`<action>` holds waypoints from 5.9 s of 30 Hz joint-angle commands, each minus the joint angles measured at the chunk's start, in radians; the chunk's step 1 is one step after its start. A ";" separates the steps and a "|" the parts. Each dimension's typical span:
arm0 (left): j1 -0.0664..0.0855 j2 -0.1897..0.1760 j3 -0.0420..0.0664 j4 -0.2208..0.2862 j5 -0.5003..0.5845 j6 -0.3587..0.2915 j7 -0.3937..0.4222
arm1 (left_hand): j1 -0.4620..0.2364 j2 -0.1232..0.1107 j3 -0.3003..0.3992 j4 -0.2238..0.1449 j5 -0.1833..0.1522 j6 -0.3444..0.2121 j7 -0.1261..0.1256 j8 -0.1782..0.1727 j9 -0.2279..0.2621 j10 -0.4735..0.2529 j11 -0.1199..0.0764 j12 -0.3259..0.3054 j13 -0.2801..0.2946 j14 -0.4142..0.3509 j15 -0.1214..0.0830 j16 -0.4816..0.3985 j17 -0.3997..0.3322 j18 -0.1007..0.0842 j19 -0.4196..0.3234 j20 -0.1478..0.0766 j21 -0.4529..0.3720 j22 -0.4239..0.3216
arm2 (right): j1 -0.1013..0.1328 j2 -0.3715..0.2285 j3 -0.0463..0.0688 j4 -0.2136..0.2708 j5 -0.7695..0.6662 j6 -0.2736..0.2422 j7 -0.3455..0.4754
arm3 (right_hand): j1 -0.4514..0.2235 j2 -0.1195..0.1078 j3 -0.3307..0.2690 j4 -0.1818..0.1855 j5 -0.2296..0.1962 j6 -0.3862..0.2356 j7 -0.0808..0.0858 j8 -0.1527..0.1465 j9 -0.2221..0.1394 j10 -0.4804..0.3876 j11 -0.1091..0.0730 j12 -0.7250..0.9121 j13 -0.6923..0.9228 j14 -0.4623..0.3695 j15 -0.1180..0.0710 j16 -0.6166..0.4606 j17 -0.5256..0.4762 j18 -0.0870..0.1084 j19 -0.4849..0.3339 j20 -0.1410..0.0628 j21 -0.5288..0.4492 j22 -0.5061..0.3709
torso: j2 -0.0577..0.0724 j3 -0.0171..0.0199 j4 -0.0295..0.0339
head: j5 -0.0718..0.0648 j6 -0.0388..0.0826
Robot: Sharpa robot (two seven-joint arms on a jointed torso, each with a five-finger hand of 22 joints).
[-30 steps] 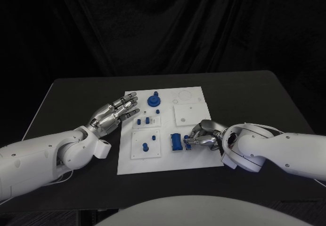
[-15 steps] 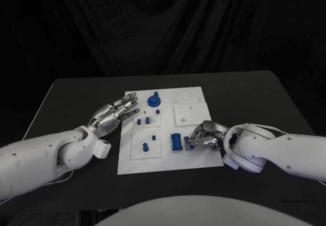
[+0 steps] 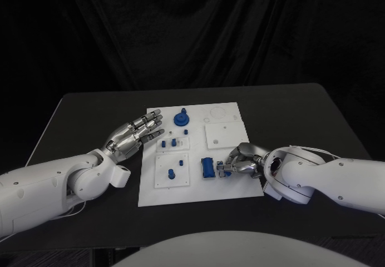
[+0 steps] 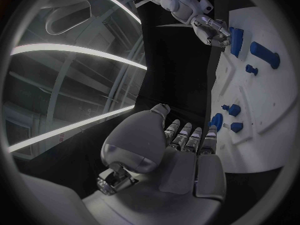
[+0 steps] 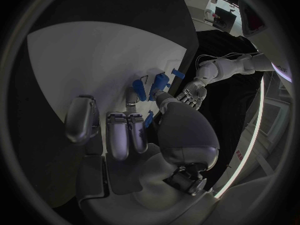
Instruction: Assemble the parts on the task board
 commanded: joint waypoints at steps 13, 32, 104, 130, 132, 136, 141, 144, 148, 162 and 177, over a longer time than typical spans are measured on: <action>-0.002 0.000 0.001 0.001 -0.001 0.018 0.008 | -0.006 -0.002 0.010 -0.002 0.006 0.006 0.008 0.008 0.002 -0.004 0.002 0.002 0.001 0.000 0.006 0.001 0.001 0.009 -0.001 0.006 0.003 0.002 | -0.003 0.006 0.000 -0.005 -0.012 0.008 -0.003 | 0.089 0.032 -0.004 -0.033 0.176 0.017 -0.020 0.051 0.025 0.104 -0.018 0.005 0.263 0.103 -0.015 0.000 0.253 0.013 -0.003 -0.014 -0.005 0.152 | 0.000 -0.0006 0.0013 | -0.001 0.000; -0.003 0.000 0.001 0.002 -0.001 0.021 0.004 | -0.010 -0.004 0.021 -0.006 0.006 0.018 0.025 0.011 0.004 -0.004 -0.004 0.003 0.001 0.000 0.007 0.001 0.000 0.009 -0.001 0.008 0.003 0.001 | -0.003 0.012 0.000 -0.008 -0.012 -0.034 0.018 | 0.140 0.045 0.061 -0.083 0.278 0.012 -0.043 0.140 0.098 0.104 -0.039 0.005 0.263 0.103 -0.034 0.000 0.252 0.013 -0.003 -0.033 -0.010 0.152 | 0.001 -0.0004 0.0015 | 0.000 0.000; -0.004 -0.009 0.001 0.003 -0.001 0.025 0.000 | -0.016 -0.007 0.038 -0.011 0.006 0.039 0.048 0.018 0.007 -0.003 -0.012 0.005 0.001 0.000 0.006 0.001 0.001 0.010 0.000 0.008 0.004 0.002 | -0.024 -0.048 -0.002 0.031 -0.032 0.020 -0.007 | 0.123 0.023 -0.085 -0.019 -0.076 -0.023 -0.065 0.305 0.283 0.104 -0.058 0.005 0.263 0.102 -0.049 -0.001 0.249 0.014 -0.001 -0.047 -0.018 0.151 | 0.001 -0.0013 0.0023 | 0.006 0.000; -0.004 -0.014 0.001 0.010 -0.001 0.013 0.016 | -0.018 -0.009 0.042 -0.014 0.006 0.044 0.052 0.019 0.007 -0.003 -0.011 0.006 0.001 0.000 0.006 0.001 0.000 0.011 0.000 0.009 0.004 0.001 | -0.028 -0.039 -0.001 0.021 -0.048 -0.006 0.039 | 0.156 0.020 -0.104 -0.041 -0.091 -0.027 -0.063 0.300 0.291 0.104 -0.057 0.005 0.263 0.102 -0.049 -0.001 0.248 0.014 -0.001 -0.047 -0.021 0.151 | 0.000 -0.0005 0.0013 | 0.013 0.000; -0.004 -0.020 0.001 0.017 -0.001 0.003 0.025 | -0.018 -0.010 0.043 -0.014 0.007 0.046 0.053 0.020 0.008 -0.002 -0.011 0.007 0.001 0.000 0.006 0.001 0.001 0.011 0.000 0.009 0.004 0.001 | -0.028 -0.053 0.000 0.033 -0.048 -0.026 0.059 | 0.147 0.019 -0.115 -0.034 -0.106 -0.026 -0.062 0.300 0.292 0.104 -0.056 0.005 0.263 0.102 -0.049 -0.001 0.249 0.014 0.000 -0.047 -0.019 0.152 | 0.000 -0.0005 0.0013 | 0.015 0.000; -0.004 -0.042 0.001 0.045 -0.001 -0.033 0.044 | -0.019 -0.015 0.049 -0.018 0.007 0.059 0.064 0.025 0.010 0.001 -0.012 0.011 0.002 0.001 0.004 0.001 0.001 0.013 0.000 0.009 0.004 0.001 | -0.010 -0.092 0.001 0.063 -0.037 -0.095 0.097 | 0.125 0.013 -0.142 -0.016 -0.125 -0.023 -0.061 0.301 0.294 0.104 -0.055 0.005 0.263 0.100 -0.047 -0.003 0.238 0.015 -0.002 -0.046 -0.026 0.150 | 0.000 -0.0003 0.0014 | 0.021 0.000; -0.001 -0.064 0.001 0.075 -0.001 -0.071 0.053 | -0.022 -0.023 0.053 -0.021 0.009 0.062 0.058 0.026 0.009 -0.001 -0.020 0.009 0.001 0.001 0.003 0.001 0.001 0.015 0.001 0.009 0.005 0.002 | 0.040 -0.113 0.001 0.070 0.077 -0.209 0.195 | 0.152 0.026 -0.160 -0.012 -0.068 -0.011 -0.059 0.261 0.259 0.104 -0.054 0.005 0.263 0.070 -0.045 -0.044 0.104 0.044 -0.056 -0.043 -0.180 0.106 | -0.001 -0.0001 0.0015 | 0.027 0.000; 0.008 -0.072 0.001 0.092 -0.001 -0.083 0.051 | -0.023 -0.025 0.055 -0.021 0.009 0.064 0.059 0.027 0.009 -0.003 -0.026 0.007 0.001 -0.001 0.002 0.000 0.000 0.015 -0.001 0.008 0.003 0.000 | 0.077 -0.120 0.001 0.061 0.141 -0.289 0.311 | 0.224 0.035 -0.105 -0.036 0.291 0.025 -0.075 0.225 0.221 0.104 -0.068 0.005 0.263 0.042 -0.057 -0.104 -0.030 0.065 -0.101 -0.052 -0.317 0.060 | -0.003 0.0003 0.0019 | 0.038 0.000; 0.027 -0.076 0.001 0.109 -0.001 -0.099 0.053 | -0.026 -0.030 0.055 -0.019 0.009 0.066 0.061 0.027 0.009 -0.004 -0.029 0.006 0.001 -0.003 -0.004 0.000 -0.001 0.014 -0.003 0.002 0.002 -0.003 | 0.116 -0.127 0.001 0.043 0.228 -0.366 0.460 | 0.247 0.012 -0.044 -0.049 0.435 0.033 -0.074 0.199 0.200 0.104 -0.069 0.005 0.263 0.031 -0.057 -0.143 -0.096 0.070 -0.112 -0.052 -0.378 0.035 | -0.009 0.0004 0.0016 | 0.051 0.000; 0.053 -0.020 0.001 0.090 -0.001 -0.100 0.090 | -0.032 -0.036 0.066 -0.012 0.008 0.072 0.075 0.029 0.009 -0.006 -0.032 0.006 0.000 -0.009 -0.043 -0.004 -0.003 0.019 -0.009 -0.031 -0.002 -0.008 | 0.092 -0.051 -0.001 -0.126 0.665 -0.197 1.042 | 0.339 -0.006 0.119 0.023 0.391 -0.068 0.060 0.115 0.102 -0.730 0.093 -0.669 -0.454 -0.617 0.131 -0.719 -0.808 0.070 -0.569 0.099 -0.977 -0.212 | -0.085 0.0097 -0.0095 | 0.074 0.000; 0.036 0.063 0.001 0.021 -0.001 -0.139 0.195 | -0.036 -0.050 0.082 -0.005 0.008 0.074 0.060 0.027 0.008 -0.009 -0.062 0.006 0.000 -0.009 -0.070 -0.004 -0.003 0.027 -0.014 -0.051 -0.006 -0.014 | 0.003 -0.015 -0.002 -0.235 0.761 -0.027 1.157 | 0.391 -0.008 -0.048 0.109 0.251 -0.456 0.037 -0.167 -0.291 -1.327 0.255 -1.038 -0.926 -1.323 0.321 -1.242 -1.187 -0.007 -1.346 0.252 -1.158 -1.033 | -0.142 0.0095 -0.0303 | 0.089 0.000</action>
